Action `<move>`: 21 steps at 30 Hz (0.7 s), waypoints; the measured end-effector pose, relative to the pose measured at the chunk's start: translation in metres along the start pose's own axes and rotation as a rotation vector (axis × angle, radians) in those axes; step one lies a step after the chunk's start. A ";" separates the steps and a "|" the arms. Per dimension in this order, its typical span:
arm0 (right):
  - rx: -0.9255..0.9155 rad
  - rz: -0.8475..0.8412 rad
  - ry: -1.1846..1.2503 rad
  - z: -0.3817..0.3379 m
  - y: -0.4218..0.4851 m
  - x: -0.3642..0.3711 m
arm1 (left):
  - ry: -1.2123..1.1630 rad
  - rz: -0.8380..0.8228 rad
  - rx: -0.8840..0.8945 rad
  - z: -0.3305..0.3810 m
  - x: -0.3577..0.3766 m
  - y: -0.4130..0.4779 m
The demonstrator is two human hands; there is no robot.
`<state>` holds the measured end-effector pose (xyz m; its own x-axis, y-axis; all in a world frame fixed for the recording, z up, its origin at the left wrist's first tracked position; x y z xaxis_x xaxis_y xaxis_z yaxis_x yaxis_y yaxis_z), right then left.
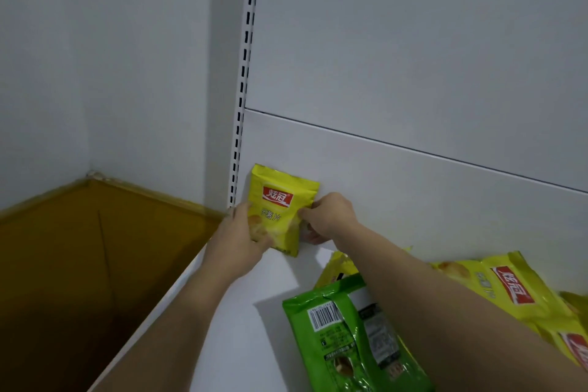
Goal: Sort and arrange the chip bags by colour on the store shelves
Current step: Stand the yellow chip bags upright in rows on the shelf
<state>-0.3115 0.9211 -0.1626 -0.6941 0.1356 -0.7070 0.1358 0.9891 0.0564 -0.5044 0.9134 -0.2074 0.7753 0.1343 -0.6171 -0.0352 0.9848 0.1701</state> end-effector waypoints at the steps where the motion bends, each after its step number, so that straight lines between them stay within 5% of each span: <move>1: -0.007 -0.026 -0.044 -0.004 -0.003 -0.003 | 0.064 0.030 -0.004 0.002 -0.003 -0.003; 6: -0.144 -0.001 -0.178 -0.029 -0.035 -0.070 | 0.104 0.126 0.088 0.032 -0.030 -0.014; 10: -0.139 -0.015 -0.420 -0.005 -0.081 -0.116 | -0.225 -0.121 0.272 0.080 -0.011 -0.042; 15: -0.178 -0.119 -0.577 0.030 -0.110 -0.114 | -0.016 -0.238 0.509 0.117 0.018 -0.078; 21: -0.420 -0.201 -0.861 0.021 -0.122 -0.086 | -0.235 -0.389 0.300 0.101 0.031 -0.069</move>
<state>-0.2531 0.7879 -0.1233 0.0990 0.0395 -0.9943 -0.3072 0.9516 0.0072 -0.4141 0.8385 -0.1603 0.8164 -0.2954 -0.4962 0.4371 0.8776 0.1967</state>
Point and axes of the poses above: each hand's wrist, its own y-axis towards the middle knuckle, its own x-axis out of the palm, z = x × y, the point moved 10 cm from there along y, towards the middle knuckle, and after that the axes turned 6 degrees about -x, right-handed, at the moved point
